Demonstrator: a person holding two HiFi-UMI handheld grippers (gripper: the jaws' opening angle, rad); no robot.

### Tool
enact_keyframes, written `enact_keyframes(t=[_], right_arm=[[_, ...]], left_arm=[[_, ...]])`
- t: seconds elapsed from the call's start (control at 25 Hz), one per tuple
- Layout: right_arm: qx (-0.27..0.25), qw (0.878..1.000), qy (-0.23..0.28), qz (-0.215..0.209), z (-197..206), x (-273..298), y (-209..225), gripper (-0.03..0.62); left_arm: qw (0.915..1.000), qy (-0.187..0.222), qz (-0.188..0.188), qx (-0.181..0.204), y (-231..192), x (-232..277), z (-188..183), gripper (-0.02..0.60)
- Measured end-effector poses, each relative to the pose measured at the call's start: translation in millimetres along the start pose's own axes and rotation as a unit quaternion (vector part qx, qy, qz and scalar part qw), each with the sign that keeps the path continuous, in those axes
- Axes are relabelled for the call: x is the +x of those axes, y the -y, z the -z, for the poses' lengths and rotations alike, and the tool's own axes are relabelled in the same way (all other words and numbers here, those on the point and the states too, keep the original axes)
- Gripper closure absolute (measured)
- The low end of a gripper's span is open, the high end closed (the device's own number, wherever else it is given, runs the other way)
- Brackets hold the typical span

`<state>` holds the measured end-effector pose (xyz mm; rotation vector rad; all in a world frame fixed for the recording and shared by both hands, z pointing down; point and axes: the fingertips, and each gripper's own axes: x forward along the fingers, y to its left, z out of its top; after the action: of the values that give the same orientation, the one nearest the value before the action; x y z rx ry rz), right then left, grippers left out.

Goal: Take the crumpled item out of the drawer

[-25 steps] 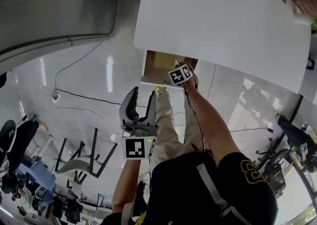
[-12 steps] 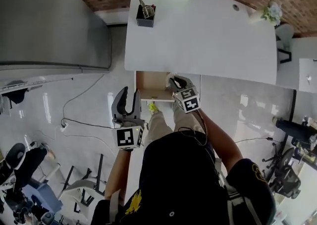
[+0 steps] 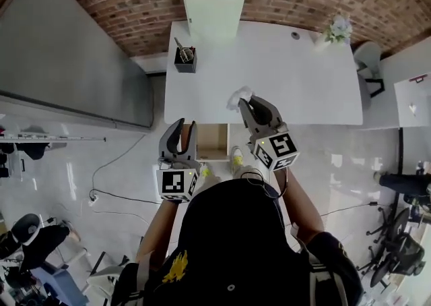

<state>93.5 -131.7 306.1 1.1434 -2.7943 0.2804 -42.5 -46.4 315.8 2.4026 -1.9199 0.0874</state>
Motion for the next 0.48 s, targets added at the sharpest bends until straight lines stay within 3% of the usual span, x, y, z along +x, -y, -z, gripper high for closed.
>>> enact_keyframes(t=[0.16,0.48], right_arm=[[0.017,0.999,0.041,0.004,-21.5,-17.9,6.2,0.523],[0.022,0.998,0.061,-0.002,-28.9,-23.0,5.2,0.523]], left_arm=[[0.9995,0.012,0.020,0.019,16.9,10.1,-19.1,0.471],[0.9992,0.015,0.028,0.022,23.4,19.5,-29.8,0.485]])
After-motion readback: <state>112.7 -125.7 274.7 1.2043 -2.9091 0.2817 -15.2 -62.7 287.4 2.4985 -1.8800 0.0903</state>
